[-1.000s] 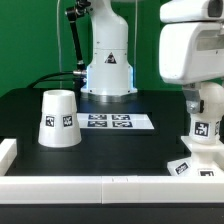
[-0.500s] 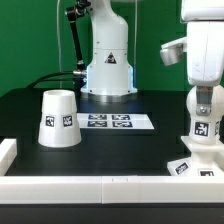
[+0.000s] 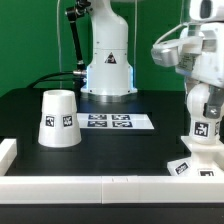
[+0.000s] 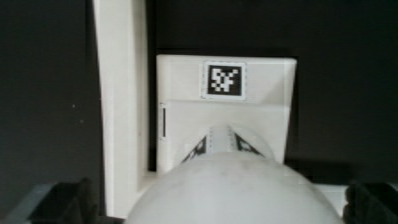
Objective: Assemble lamp
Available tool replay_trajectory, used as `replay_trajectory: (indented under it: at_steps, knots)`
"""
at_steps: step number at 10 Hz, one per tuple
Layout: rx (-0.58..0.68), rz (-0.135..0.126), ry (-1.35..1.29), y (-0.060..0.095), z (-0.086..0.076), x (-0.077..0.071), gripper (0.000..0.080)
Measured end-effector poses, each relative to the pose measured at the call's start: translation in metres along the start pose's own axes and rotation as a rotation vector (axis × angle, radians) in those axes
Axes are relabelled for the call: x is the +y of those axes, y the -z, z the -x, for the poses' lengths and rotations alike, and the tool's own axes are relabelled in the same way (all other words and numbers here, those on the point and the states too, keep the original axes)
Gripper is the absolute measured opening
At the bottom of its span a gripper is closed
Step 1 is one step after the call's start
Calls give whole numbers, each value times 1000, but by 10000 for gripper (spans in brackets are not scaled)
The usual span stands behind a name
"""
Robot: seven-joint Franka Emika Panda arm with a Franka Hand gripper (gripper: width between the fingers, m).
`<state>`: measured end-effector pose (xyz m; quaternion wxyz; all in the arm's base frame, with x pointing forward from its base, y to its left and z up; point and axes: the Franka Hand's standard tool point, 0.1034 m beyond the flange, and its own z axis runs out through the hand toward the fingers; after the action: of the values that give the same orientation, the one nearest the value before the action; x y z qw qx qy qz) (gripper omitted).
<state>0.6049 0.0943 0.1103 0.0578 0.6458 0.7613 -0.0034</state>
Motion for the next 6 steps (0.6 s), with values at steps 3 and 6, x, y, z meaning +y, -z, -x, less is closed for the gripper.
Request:
replay_trajectory:
  at_steps: [3, 6]
  knots:
    - [-15, -2, 83, -1, -2, -1, 699]
    - [-13, -1, 51, 0, -5, -1, 699]
